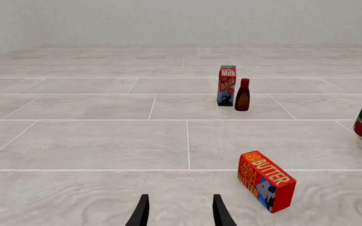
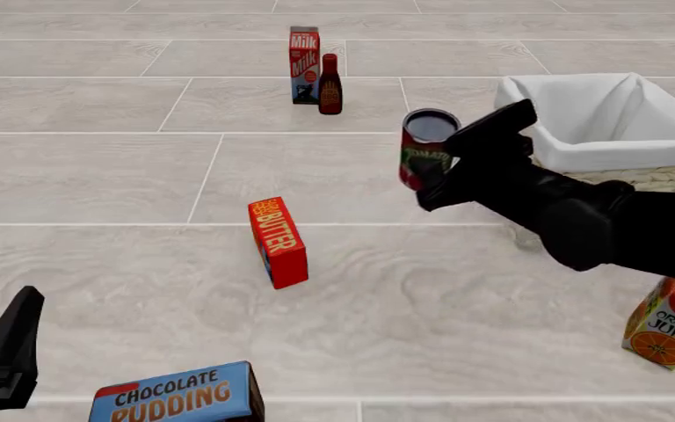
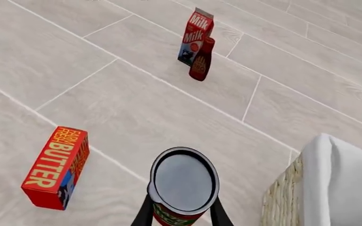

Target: Pick the tomato sauce and place it in the basket.

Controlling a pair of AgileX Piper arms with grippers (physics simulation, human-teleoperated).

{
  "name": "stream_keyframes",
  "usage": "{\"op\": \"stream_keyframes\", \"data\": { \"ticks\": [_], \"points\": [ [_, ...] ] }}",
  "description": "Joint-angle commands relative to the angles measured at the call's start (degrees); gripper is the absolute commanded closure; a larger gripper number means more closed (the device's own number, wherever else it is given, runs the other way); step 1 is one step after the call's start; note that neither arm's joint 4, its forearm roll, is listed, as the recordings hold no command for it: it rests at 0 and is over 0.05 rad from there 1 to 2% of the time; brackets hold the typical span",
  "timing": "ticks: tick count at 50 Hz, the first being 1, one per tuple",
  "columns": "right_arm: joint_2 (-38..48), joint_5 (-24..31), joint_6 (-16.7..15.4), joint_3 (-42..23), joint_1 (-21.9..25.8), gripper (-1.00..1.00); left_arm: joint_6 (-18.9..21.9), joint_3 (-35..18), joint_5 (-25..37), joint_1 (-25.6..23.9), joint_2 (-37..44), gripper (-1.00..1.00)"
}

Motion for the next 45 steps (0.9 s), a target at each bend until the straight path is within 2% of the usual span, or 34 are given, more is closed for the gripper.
{"op": "stream_keyframes", "data": {
  "ticks": [1, 9, 11, 29, 45],
  "points": [
    [-2.2, 2.6, 0.2, -1.6, -1.4, 1.0, 0.0, 0.0, 0.0, 0.0, 0.0, -1.0],
    [-3.6, 5.1, -0.8, -3.5, -2.9, 1.0, 0.0, 0.0, 0.0, 0.0, 0.0, -1.0],
    [-4.2, 6.7, 0.0, -4.5, -3.3, 1.0, 0.0, 0.0, 0.0, 0.0, 0.0, -1.0],
    [-4.9, 13.2, -2.3, -10.4, -6.2, 1.0, 0.0, 0.0, 0.0, 0.0, 0.0, -1.0],
    [-5.3, 14.6, -3.9, -11.9, -9.9, 1.0, 0.0, 0.0, 0.0, 0.0, 0.0, -1.0]
  ]
}}
